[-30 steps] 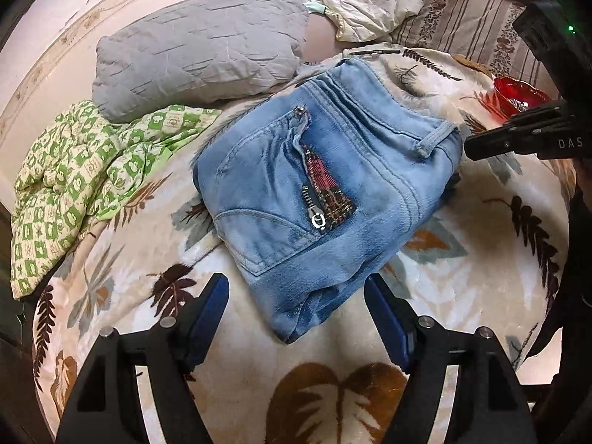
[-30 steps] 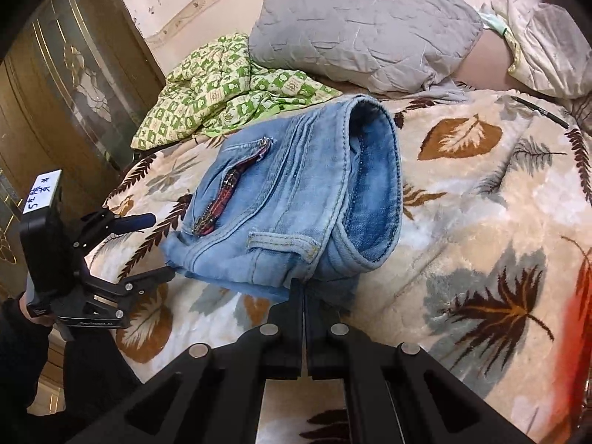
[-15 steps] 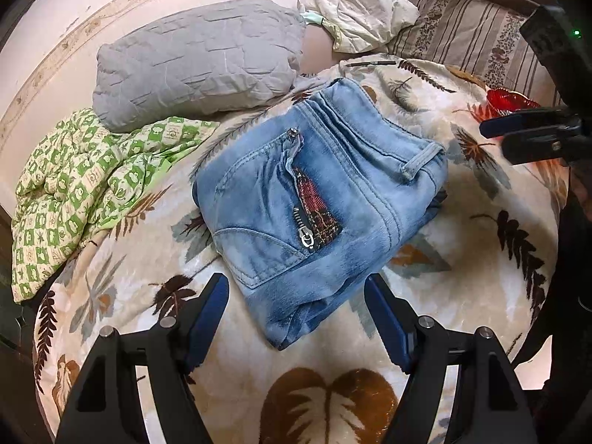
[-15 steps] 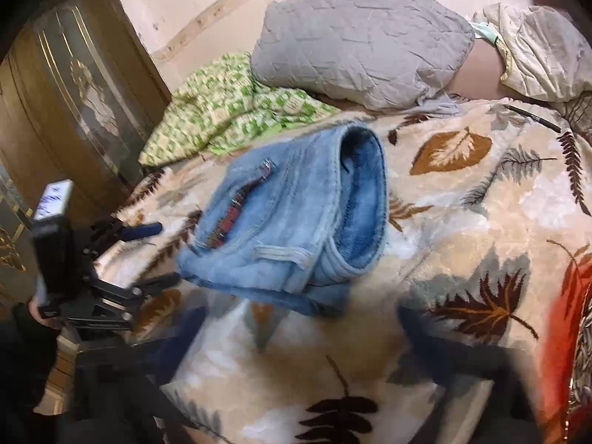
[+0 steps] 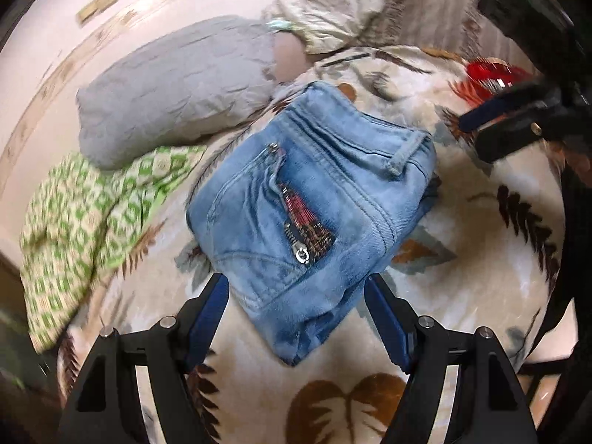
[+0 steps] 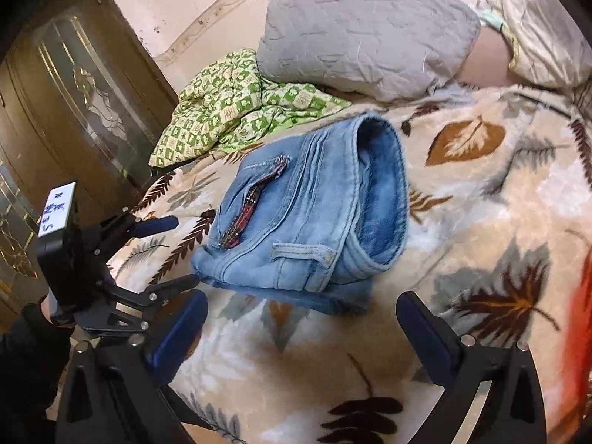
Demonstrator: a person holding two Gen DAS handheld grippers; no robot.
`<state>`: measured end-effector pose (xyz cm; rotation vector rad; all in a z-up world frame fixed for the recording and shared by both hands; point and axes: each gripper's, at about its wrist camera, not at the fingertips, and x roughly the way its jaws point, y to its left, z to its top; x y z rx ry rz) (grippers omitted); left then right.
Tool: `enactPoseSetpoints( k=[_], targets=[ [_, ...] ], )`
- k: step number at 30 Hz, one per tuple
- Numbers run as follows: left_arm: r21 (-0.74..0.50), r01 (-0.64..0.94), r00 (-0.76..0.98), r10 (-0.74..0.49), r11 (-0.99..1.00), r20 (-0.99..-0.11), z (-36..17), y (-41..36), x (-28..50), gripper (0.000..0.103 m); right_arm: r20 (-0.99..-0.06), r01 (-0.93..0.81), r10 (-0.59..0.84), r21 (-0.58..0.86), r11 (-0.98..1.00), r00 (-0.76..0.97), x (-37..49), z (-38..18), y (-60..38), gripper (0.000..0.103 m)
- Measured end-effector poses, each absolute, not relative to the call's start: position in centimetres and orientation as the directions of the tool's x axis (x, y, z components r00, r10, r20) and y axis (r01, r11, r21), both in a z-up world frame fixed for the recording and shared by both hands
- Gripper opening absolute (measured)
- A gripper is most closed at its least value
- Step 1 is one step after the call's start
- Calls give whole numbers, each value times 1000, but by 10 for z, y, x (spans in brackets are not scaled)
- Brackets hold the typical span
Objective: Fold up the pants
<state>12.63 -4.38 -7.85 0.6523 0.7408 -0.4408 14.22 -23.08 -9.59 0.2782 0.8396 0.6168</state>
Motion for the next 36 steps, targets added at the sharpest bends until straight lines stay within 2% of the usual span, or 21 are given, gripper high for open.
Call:
enactPoseSetpoints(
  k=[2, 5, 7, 9, 10, 12, 15, 16, 18, 22, 26, 33, 36],
  targets=[
    [431, 606, 666, -130, 668, -735, -83, -48, 127, 76, -593, -394, 637, 501, 771, 492, 144, -102, -233, 101],
    [514, 630, 681, -95, 582, -726, -93, -56, 126, 76, -582, -400, 647, 509, 762, 492, 150, -108, -228, 88],
    [543, 638, 684, -79, 546, -725, -99, -58, 128, 76, -587, -402, 645, 504, 764, 490, 155, -111, -224, 72],
    [544, 642, 682, -78, 540, -727, -102, -57, 130, 76, -599, -398, 645, 508, 764, 475, 160, -116, -219, 62],
    [545, 640, 683, -75, 542, -727, -103, -56, 131, 76, -601, -403, 644, 502, 765, 474, 162, -116, -216, 49],
    [547, 636, 687, -76, 545, -723, -104, -55, 134, 71, -613, -410, 619, 464, 785, 491, 161, -117, -212, 35],
    [505, 668, 643, -84, 547, -761, -108, -55, 139, 33, -609, -429, 614, 441, 789, 502, 157, -117, -210, 32],
    [478, 686, 621, -101, 549, -777, -107, -56, 139, 25, -609, -434, 610, 430, 791, 507, 155, -116, -210, 31],
    [471, 699, 614, -114, 538, -781, -105, -59, 134, 18, -607, -443, 592, 397, 804, 531, 151, -110, -211, 31],
    [420, 698, 579, -111, 580, -808, -109, -54, 141, 18, -620, -443, 571, 369, 817, 538, 152, -107, -212, 31],
    [420, 697, 572, -96, 581, -815, -116, -56, 141, 17, -656, -442, 529, 315, 840, 539, 152, -111, -202, 30],
    [396, 690, 561, -102, 606, -822, -120, -50, 144, 18, -666, -429, 519, 314, 847, 536, 153, -114, -202, 30],
    [392, 683, 567, -109, 617, -817, -118, -49, 141, 23, -666, -428, 517, 314, 848, 537, 153, -113, -202, 31]
  ],
)
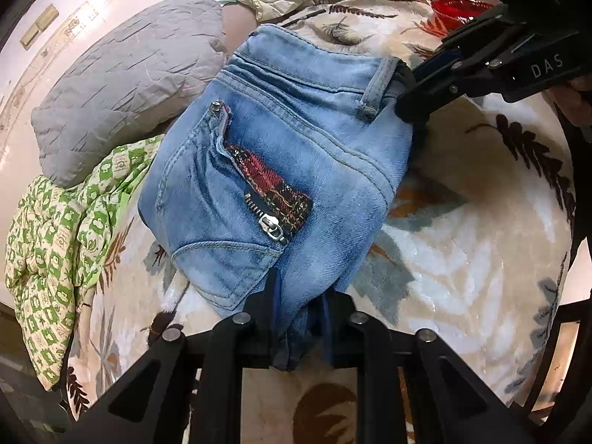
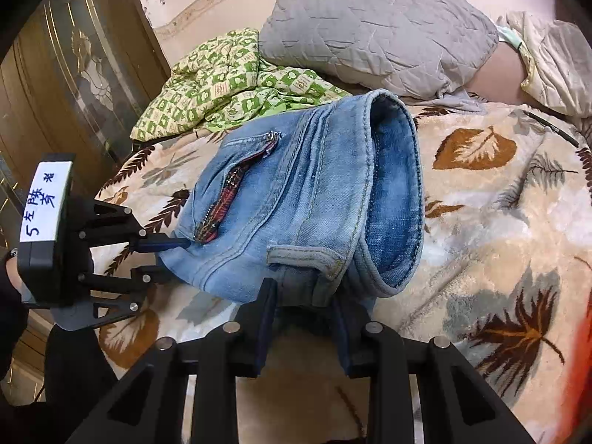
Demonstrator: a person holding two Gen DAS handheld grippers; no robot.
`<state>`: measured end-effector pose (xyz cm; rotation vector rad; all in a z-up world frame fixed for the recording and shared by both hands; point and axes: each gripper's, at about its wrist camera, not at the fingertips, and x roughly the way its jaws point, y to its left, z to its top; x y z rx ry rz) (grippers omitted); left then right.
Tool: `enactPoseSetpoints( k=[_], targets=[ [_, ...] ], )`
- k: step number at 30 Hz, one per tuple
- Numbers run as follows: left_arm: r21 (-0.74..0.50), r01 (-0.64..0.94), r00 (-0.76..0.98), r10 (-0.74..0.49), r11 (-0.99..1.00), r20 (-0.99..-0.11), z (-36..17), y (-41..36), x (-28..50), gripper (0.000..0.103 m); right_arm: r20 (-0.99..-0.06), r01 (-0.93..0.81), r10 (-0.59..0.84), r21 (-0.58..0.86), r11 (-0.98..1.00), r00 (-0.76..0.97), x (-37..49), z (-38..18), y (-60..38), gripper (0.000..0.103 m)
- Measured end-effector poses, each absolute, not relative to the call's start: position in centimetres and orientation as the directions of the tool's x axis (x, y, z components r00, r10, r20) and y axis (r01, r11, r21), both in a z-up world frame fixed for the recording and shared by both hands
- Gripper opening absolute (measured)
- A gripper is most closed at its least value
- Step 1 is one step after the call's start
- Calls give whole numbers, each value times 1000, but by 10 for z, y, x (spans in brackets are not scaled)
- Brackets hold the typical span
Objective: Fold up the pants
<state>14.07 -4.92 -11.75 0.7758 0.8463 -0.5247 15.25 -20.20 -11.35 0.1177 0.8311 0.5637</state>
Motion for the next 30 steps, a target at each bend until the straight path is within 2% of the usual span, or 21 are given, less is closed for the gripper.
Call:
enactPoseSetpoints(
  k=[2, 3, 4, 6, 7, 10, 14, 16, 19, 23, 27, 29, 30],
  targets=[
    [348, 684, 545, -131, 641, -828, -112, -45, 137, 47, -661, -431, 529, 326, 842, 533, 153, -111, -203, 35],
    [318, 677, 533, -144, 664, -834, -107, -42, 137, 69, -662, -427, 527, 327, 843, 533, 153, -109, -205, 41],
    [295, 663, 535, -160, 689, -829, -100, -36, 136, 78, -668, -418, 515, 320, 850, 537, 152, -106, -207, 54],
    [238, 628, 553, -210, 741, -806, -83, -24, 136, 79, -658, -409, 510, 318, 855, 554, 149, -99, -215, 72],
    [203, 611, 555, -231, 765, -799, -76, -17, 138, 80, -641, -407, 515, 326, 854, 569, 147, -93, -222, 77],
    [62, 512, 569, -284, 857, -772, -56, 10, 153, 89, -607, -386, 530, 364, 848, 592, 150, -81, -241, 83],
    [-150, 323, 580, -320, 935, -749, -49, 44, 190, 91, -586, -329, 571, 473, 817, 575, 172, -75, -260, 83],
    [-235, 241, 568, -333, 942, -752, -54, 55, 206, 97, -588, -316, 588, 506, 803, 555, 185, -74, -261, 83],
    [-355, 166, 538, -386, 920, -749, -66, 64, 234, 98, -592, -292, 618, 556, 778, 518, 211, -77, -258, 83],
    [-398, 99, 504, -391, 912, -770, -85, 66, 266, 98, -571, -257, 679, 646, 719, 462, 249, -82, -250, 83],
    [-430, 45, 471, -398, 902, -787, -104, 71, 292, 98, -596, -271, 675, 628, 730, 436, 281, -82, -232, 80],
    [-478, 38, 466, -438, 878, -768, -109, 73, 304, 98, -614, -286, 674, 615, 735, 412, 295, -86, -220, 60],
    [-502, 54, 462, -468, 863, -754, -110, 72, 308, 97, -618, -294, 674, 610, 736, 404, 299, -88, -216, 33]
  ],
)
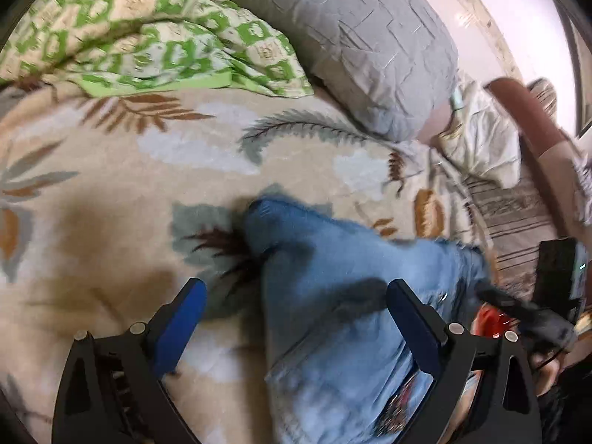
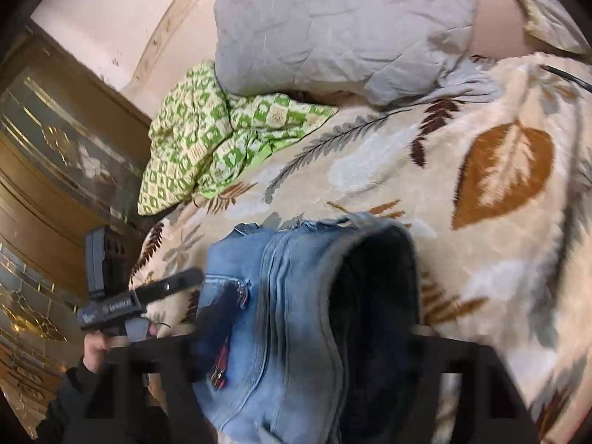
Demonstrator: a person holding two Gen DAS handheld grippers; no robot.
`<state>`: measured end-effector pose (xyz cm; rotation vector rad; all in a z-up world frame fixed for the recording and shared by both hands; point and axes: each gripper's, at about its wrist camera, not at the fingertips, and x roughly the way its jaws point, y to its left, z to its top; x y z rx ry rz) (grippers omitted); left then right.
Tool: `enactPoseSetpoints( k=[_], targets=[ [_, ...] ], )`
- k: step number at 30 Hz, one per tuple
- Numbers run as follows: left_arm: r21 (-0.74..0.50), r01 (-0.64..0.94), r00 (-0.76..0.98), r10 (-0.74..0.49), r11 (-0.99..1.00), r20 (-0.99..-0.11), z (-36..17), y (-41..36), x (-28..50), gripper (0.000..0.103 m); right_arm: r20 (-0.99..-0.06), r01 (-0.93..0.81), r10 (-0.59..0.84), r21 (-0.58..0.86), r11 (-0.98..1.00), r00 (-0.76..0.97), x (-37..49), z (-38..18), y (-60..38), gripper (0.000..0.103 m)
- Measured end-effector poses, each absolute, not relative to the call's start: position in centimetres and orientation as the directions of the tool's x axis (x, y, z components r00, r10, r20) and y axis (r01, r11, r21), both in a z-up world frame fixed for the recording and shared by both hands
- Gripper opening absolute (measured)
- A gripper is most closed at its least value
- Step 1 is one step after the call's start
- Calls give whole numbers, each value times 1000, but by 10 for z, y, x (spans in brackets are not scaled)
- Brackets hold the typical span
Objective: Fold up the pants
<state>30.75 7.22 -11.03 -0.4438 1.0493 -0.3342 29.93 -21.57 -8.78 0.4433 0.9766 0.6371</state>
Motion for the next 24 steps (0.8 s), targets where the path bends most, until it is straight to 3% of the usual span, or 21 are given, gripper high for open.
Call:
enactPoseSetpoints(
  k=[1, 2, 3, 4, 6, 11, 20, 21, 22, 23, 24],
  targets=[
    [-514, 77, 450, -490, 854, -747, -111, 69, 310, 96, -627, -309, 670, 596, 741, 397, 303, -89, -210, 22],
    [-515, 109, 436, -507, 850, -744, -111, 64, 312, 88, -636, -328, 661, 574, 750, 398, 304, -88, -206, 20],
    [-512, 142, 425, -519, 847, -741, -111, 59, 313, 55, -641, -344, 654, 556, 757, 402, 304, -87, -203, 14],
    [-464, 162, 416, -487, 871, -768, -112, 52, 315, 34, -640, -368, 655, 542, 755, 400, 304, -86, -201, 11],
    [-392, 185, 414, -433, 901, -801, -116, 44, 318, 24, -647, -377, 642, 521, 766, 411, 304, -86, -201, 9],
    [-384, 172, 371, -421, 907, -828, -132, 45, 328, 20, -718, -315, 569, 475, 822, 402, 317, -110, -207, 8],
    [-306, 195, 401, -360, 932, -842, -138, 37, 323, 23, -712, -260, 587, 526, 810, 387, 328, -142, -212, 10],
    [-287, 201, 416, -347, 937, -840, -132, 35, 320, 30, -708, -260, 591, 531, 806, 387, 327, -139, -213, 15],
    [-261, 194, 431, -321, 946, -843, -128, 35, 317, 60, -704, -258, 597, 539, 802, 384, 325, -135, -215, 20],
    [-221, 165, 452, -272, 961, -849, -122, 37, 311, 78, -704, -251, 601, 547, 799, 379, 322, -131, -218, 25],
    [-205, 119, 471, -237, 971, -850, -116, 42, 303, 100, -706, -239, 603, 555, 797, 372, 318, -124, -222, 47]
  ],
)
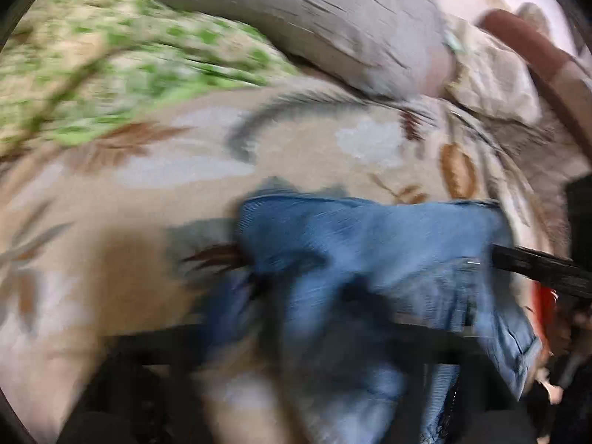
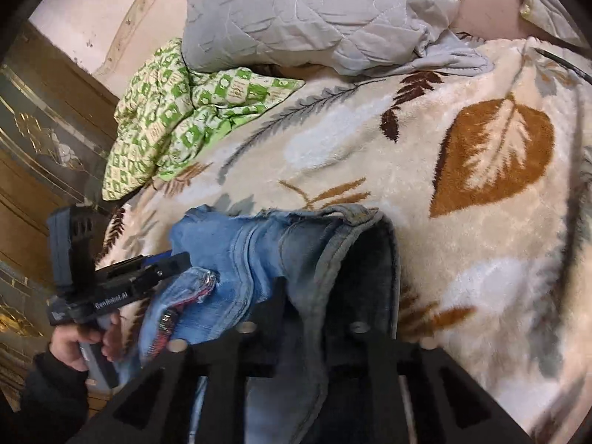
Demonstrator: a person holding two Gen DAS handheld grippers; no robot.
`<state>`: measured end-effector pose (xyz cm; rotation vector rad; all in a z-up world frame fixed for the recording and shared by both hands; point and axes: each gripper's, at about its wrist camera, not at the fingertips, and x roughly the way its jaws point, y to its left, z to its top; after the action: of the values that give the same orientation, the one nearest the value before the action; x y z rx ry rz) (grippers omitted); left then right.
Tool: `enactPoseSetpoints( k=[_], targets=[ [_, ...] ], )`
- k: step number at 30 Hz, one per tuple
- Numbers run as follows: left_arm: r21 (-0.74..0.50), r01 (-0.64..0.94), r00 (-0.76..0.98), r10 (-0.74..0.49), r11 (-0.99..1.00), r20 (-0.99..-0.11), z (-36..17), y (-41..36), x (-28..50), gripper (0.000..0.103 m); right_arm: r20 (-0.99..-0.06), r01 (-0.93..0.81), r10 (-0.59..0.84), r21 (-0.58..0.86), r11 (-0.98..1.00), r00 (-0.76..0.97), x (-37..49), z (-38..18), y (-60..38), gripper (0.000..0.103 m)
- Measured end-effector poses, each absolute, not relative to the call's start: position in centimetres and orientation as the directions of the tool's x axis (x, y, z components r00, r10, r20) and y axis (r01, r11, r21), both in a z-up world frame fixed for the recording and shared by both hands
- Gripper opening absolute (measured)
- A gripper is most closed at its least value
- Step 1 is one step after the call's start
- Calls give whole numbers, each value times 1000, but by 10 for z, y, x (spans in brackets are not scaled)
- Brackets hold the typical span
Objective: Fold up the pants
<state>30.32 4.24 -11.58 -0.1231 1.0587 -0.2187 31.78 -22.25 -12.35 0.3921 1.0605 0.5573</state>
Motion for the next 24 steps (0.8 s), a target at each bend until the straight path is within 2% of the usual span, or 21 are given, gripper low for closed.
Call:
enactPoseSetpoints(
  k=[1, 2, 3, 8, 14, 18, 21, 22, 23, 24],
  targets=[
    [-255, 97, 479, -270, 962, -835, -110, 49, 294, 100, -708, -231, 598, 553, 800, 375, 313, -118, -226, 80],
    [-301, 98, 473, -310, 949, -825, -107, 54, 288, 100, -707, -224, 592, 550, 804, 387, 308, -112, -230, 92],
    [-357, 100, 452, -362, 929, -815, -105, 59, 281, 100, -690, -224, 590, 551, 804, 420, 297, -102, -239, 95],
    [-373, 99, 375, -382, 922, -844, -113, 62, 249, 100, -656, -233, 638, 601, 765, 403, 263, -95, -258, 95],
    [-503, 48, 301, -493, 863, -817, -144, 54, 232, 100, -643, -121, 700, 704, 700, 311, 247, -144, -255, 95],
    [-521, 33, 342, -500, 853, -796, -146, 53, 229, 103, -549, -55, 785, 808, 586, 287, 244, -172, -251, 93],
    [-519, 27, 335, -496, 855, -801, -143, 53, 230, 102, -520, -88, 795, 818, 569, 312, 242, -168, -243, 74],
    [-518, 31, 331, -498, 855, -801, -143, 51, 231, 95, -544, -95, 777, 797, 596, 317, 242, -166, -238, 68],
    [-526, 53, 331, -512, 849, -793, -142, 49, 230, 81, -574, -112, 754, 768, 631, 319, 242, -164, -233, 66],
    [-557, 90, 313, -554, 826, -771, -141, 48, 231, 42, -597, -130, 734, 740, 659, 322, 240, -161, -228, 62]
  ],
)
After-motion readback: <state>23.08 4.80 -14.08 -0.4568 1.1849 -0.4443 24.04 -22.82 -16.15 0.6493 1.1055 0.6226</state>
